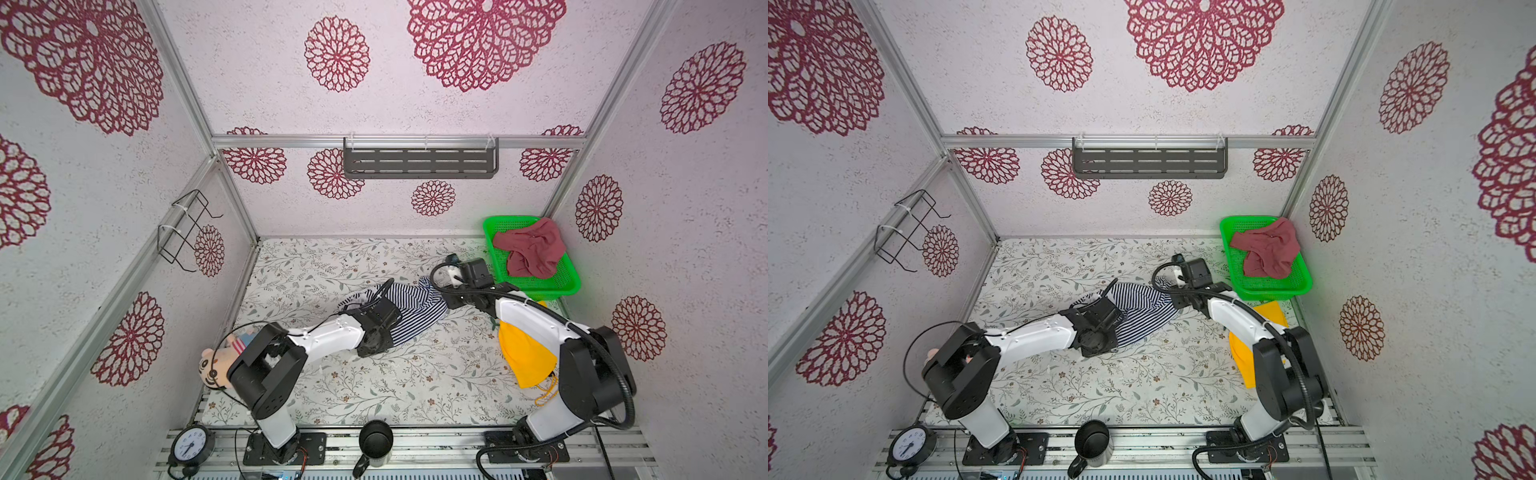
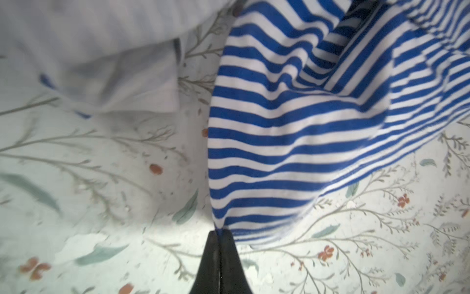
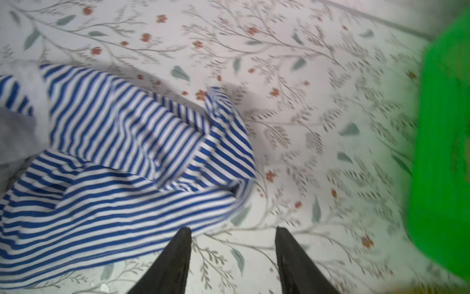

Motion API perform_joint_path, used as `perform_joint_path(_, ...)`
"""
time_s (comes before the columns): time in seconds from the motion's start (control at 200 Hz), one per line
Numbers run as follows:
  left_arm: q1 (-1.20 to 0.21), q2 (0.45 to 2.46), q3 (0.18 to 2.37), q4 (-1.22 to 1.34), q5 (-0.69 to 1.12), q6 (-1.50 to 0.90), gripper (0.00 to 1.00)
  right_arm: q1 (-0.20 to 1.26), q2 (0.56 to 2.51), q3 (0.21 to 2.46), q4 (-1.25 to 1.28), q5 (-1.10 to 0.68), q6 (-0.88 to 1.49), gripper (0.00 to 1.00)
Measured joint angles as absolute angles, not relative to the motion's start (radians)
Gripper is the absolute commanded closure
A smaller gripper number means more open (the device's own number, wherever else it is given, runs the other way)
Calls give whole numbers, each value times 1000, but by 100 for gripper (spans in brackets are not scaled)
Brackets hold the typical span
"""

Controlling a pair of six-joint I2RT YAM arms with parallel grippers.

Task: Fold and stack tank tops
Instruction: Smooth out the tank top at the center of the table.

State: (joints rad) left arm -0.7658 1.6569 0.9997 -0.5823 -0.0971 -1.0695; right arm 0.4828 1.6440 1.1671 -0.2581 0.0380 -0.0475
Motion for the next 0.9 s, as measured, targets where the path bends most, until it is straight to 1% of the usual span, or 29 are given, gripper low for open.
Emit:
perform_joint_path(0.075,-766,1603,971,-590,-100,-1071,100,553,1717,1238,-260,25,-96,38)
perform_joint_path(0.125,-766,1582,951,-588,-101,-1074,100,588,1757,1270,-263,22,-128,31)
perform_joint_path(0.205,-766,1563,923,-590,-105,-1079,100,627,1813,1307,-278,23,-170,23)
perform_joint_path(0.27,-766,1549,904,-594,-109,-1082,100,632,1855,1332,-306,29,-195,22)
perform_joint_path(0.34,-766,1536,900,-610,-117,-1082,100,626,1903,1369,-349,47,-210,23)
perform_joint_path(0.37,-766,1530,900,-612,-120,-1082,100,624,1925,1385,-366,56,-215,28)
perform_joint_path(0.39,-765,1525,900,-614,-123,-1082,100,624,1936,1392,-373,62,-219,35)
perform_joint_path(0.445,-765,1514,900,-617,-126,-1082,100,622,1969,1410,-396,82,-219,60)
perform_joint_path(0.495,-764,1504,900,-618,-130,-1082,100,621,1988,1417,-416,95,-215,88)
perform_joint_path(0.525,-763,1500,900,-619,-131,-1081,100,620,1996,1418,-426,102,-208,100)
perform_joint_path(0.701,-743,1493,900,-630,-140,-1066,100,591,1991,1450,-467,69,-102,100)
perform_joint_path(0.776,-721,1469,900,-648,-146,-1055,100,543,1958,1461,-458,24,-30,100)
perform_joint_path(0.901,-674,1384,895,-696,-162,-1029,100,424,1863,1460,-401,-84,138,100)
